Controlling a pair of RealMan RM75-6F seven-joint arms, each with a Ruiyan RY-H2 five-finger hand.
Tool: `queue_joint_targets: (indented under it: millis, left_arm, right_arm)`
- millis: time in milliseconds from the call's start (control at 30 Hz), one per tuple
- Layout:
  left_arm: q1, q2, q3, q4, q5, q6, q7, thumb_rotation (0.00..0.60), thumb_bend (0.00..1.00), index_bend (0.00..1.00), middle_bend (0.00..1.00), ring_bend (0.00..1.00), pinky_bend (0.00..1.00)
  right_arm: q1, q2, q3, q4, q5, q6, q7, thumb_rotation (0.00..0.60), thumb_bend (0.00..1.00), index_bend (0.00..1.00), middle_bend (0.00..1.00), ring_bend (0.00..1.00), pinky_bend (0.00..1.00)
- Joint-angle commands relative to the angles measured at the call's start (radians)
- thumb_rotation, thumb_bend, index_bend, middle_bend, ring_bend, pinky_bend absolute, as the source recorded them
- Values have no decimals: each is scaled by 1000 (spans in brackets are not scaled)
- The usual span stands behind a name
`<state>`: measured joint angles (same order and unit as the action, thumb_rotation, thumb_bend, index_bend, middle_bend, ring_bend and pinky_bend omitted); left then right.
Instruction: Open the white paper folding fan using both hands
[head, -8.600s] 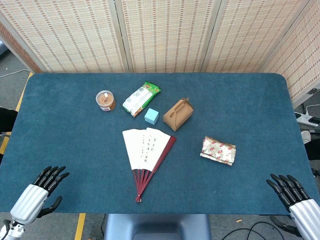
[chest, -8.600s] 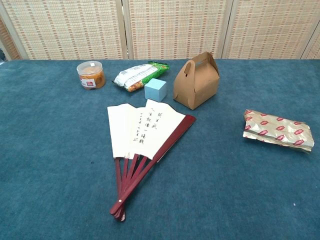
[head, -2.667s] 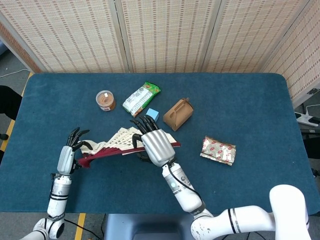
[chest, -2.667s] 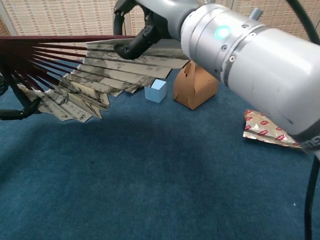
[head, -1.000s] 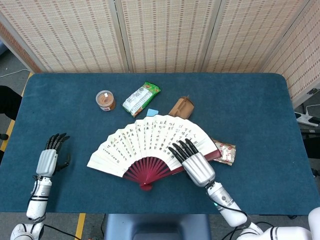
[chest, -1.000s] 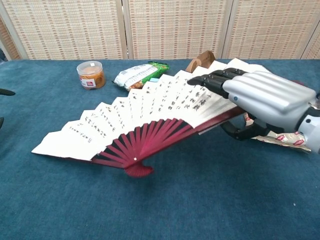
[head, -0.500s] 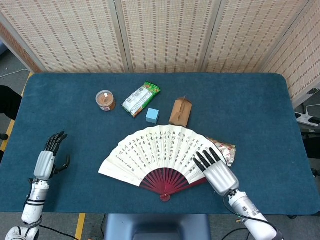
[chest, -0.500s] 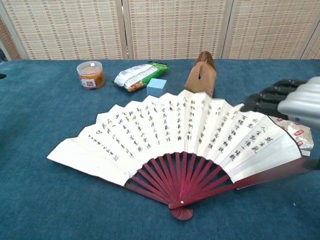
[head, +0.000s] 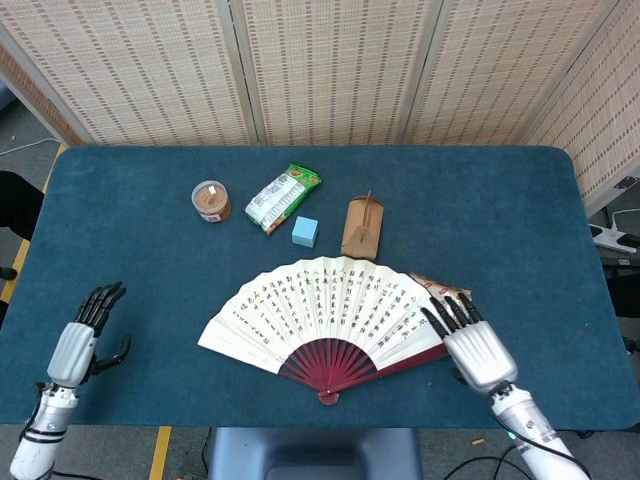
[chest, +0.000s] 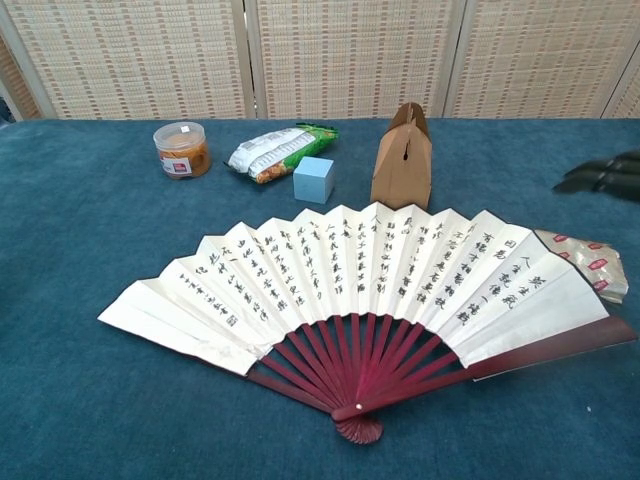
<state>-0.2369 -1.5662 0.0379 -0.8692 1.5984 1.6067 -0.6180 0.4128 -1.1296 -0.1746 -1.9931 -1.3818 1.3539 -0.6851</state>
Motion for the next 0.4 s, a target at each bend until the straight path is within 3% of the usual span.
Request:
queue_joint_targets:
  millis: [33, 100, 200, 400]
  left_arm:
    - [60, 249, 54, -362, 22, 10, 388, 600, 485, 84, 0, 0, 0]
    - [76, 305, 59, -461, 26, 23, 466, 600, 485, 83, 0, 0, 0]
    - [82, 370, 79, -546, 43, 8, 512, 600, 487, 75, 0, 0, 0]
    - [90, 394, 72, -579, 55, 22, 565, 600, 495, 73, 0, 0, 0]
  right_arm:
    - [-258, -16, -37, 312, -211, 344, 368, 600, 80, 0, 0, 0, 0]
    - [-314, -17, -28, 382, -190, 399, 463, 600, 80, 0, 0, 0, 0]
    - [-328, 31, -24, 381, -168, 379, 558, 600, 81, 0, 0, 0, 0]
    - [-334, 63, 6, 371, -126, 353, 584, 600, 83, 0, 0, 0, 0]
